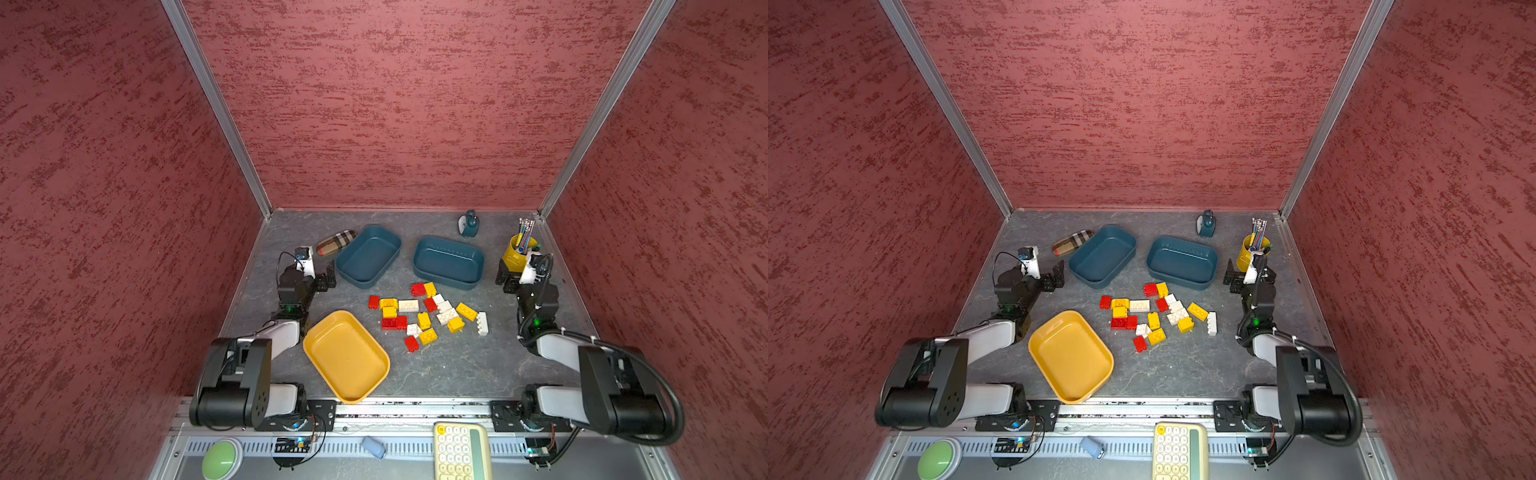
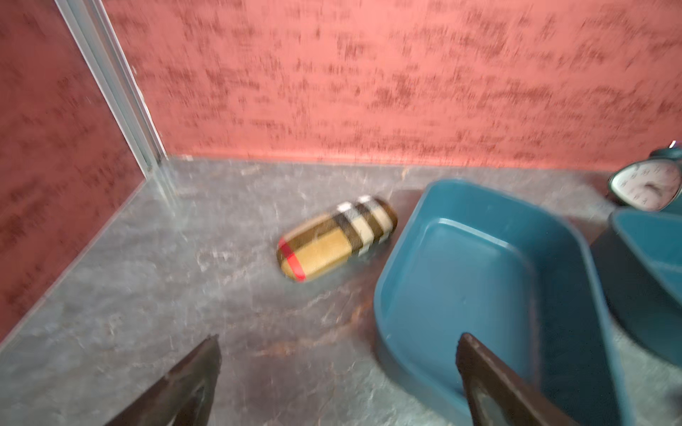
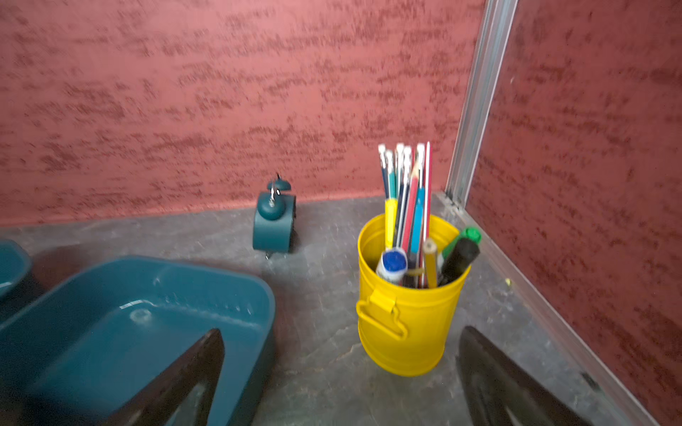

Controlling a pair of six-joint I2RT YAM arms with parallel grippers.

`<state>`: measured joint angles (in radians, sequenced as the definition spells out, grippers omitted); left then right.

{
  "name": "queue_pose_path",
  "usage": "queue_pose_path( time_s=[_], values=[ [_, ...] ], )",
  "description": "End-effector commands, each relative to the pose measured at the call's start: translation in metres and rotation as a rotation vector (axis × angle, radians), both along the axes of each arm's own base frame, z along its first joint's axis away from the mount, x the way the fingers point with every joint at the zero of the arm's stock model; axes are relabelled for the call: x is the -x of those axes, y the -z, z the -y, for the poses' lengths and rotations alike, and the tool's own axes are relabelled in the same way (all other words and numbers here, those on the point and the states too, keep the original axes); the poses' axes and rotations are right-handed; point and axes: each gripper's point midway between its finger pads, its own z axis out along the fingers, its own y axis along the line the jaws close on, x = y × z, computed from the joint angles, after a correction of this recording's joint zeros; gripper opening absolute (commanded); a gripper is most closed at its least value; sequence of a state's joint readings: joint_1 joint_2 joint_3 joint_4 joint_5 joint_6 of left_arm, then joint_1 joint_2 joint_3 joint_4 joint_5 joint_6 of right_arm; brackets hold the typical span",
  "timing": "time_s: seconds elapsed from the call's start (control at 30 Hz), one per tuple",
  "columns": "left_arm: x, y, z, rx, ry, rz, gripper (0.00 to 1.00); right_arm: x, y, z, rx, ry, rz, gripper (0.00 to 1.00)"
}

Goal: Sort the legos into containers by color

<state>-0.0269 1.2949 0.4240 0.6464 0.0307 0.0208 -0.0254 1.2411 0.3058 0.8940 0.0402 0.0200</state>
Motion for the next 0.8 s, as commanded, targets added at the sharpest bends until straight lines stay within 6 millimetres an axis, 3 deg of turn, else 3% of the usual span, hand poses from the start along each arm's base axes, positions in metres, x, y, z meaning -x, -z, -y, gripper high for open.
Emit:
queue_pose_path(
  time_s=[0.0, 0.17, 0.33, 0.47, 0.63, 0.77],
  values=[
    [0.004, -0.01, -0.01, 0.028, -0.102, -0.085, 0.99, 0.004, -0.015, -0.013, -0.019, -0.081, -0.032, 0.99],
    [0.017, -0.013, 0.002, 0.127, -0.111, -0.216, 0.99, 0.016, -0.037, -0.036, -0.113, -0.205, -0.055, 0.99],
    [0.037, -0.011, 0.041, 0.219, 0.046, -0.374, 1.0, 0.025, -0.042, -0.061, -0.197, -0.339, -0.164, 0.99],
    [0.06, -0.006, 0.08, 0.297, 0.215, -0.503, 1.0, 0.035, -0.031, -0.081, -0.236, -0.428, -0.29, 0.99],
    [0.085, 0.021, 0.12, 0.271, 0.301, -0.724, 1.0, 0.052, -0.018, -0.109, -0.245, -0.53, -0.426, 0.99],
    [0.093, 0.044, 0.142, 0.197, 0.329, -0.818, 0.99, 0.062, -0.012, -0.131, -0.227, -0.584, -0.496, 0.99]
  ],
)
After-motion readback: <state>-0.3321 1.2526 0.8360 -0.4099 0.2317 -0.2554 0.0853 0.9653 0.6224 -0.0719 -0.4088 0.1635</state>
